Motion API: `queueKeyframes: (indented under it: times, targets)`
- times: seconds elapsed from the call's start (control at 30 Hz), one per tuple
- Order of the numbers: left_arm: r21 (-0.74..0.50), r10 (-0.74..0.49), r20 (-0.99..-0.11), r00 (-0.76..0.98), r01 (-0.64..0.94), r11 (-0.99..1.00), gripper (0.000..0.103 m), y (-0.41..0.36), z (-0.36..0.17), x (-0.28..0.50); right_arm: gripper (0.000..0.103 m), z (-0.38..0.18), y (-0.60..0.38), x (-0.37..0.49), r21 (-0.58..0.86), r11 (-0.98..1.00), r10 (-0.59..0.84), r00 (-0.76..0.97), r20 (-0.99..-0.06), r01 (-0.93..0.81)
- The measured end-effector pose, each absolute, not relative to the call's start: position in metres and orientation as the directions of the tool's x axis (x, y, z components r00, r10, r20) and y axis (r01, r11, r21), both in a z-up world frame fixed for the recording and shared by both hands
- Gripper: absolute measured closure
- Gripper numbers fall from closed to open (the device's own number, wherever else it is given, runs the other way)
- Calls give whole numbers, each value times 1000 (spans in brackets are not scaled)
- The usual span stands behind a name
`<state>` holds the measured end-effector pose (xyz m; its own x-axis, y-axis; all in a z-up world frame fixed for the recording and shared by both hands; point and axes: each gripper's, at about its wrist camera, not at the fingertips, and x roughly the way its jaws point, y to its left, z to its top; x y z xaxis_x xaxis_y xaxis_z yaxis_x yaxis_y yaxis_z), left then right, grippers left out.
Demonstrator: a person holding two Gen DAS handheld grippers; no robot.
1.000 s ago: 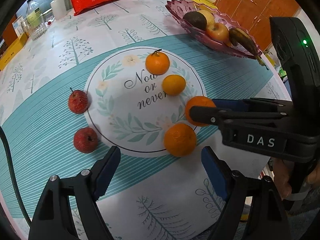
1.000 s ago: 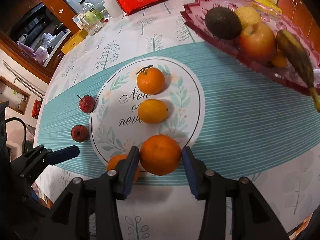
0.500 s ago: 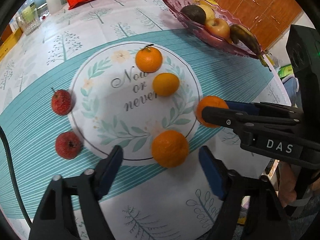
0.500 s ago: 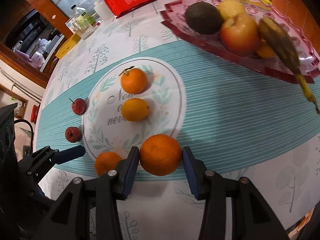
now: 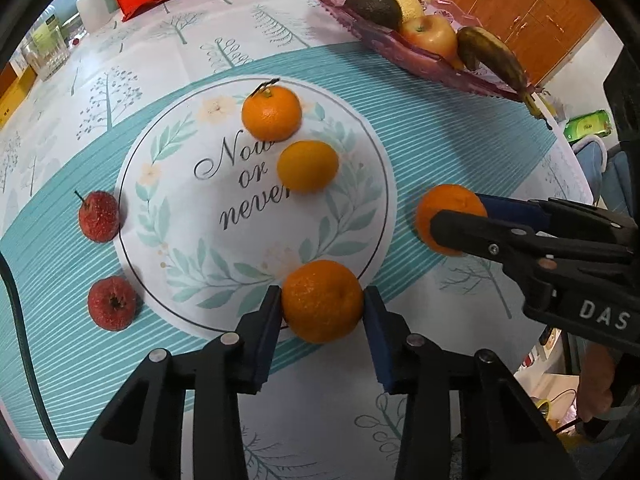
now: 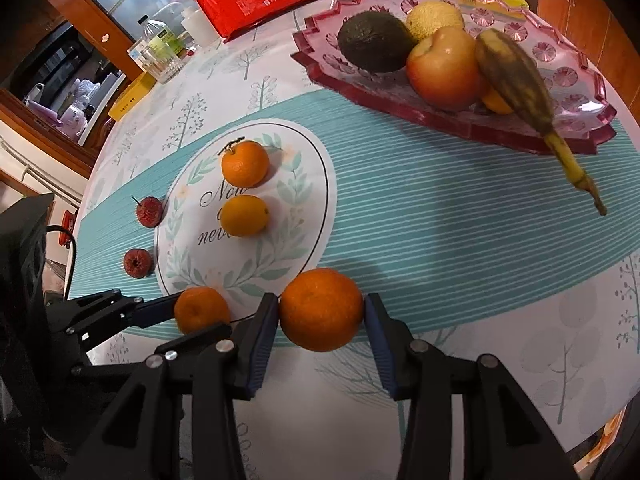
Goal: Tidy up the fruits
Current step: 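Carry both oranges into the pink bowl and open both tools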
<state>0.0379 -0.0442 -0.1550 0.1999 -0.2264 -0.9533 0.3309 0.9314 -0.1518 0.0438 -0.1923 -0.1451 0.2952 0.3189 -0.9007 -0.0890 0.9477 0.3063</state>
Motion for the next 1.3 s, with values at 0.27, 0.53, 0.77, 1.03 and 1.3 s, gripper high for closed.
queueKeyframes:
  times: [0.27,0.53,0.77,1.03,1.3]
  targets:
    - [-127,-230,-921,315,316,940,64,-49,-106,47,59,-109,-199,42,306,939,342,353,-871,-155]
    - [-146,-268,-846,461,283,948,64,-58,-31,70,59,-46,-224,49,272,934,351,461,-815,-230]
    - [-100,-262,-782,565,300,949,64,-98,23,105,59,8,-268,74,210,940,329,558,-762,-268]
    - [-29,-193,-756,625,263,964,64,-149,43,168,59,43,-327,133,107,955,270,653,-707,-278]
    - [-13,-116,-805,582,178,984,64,-175,9,229,59,19,-364,197,92,967,229,651,-724,-238]
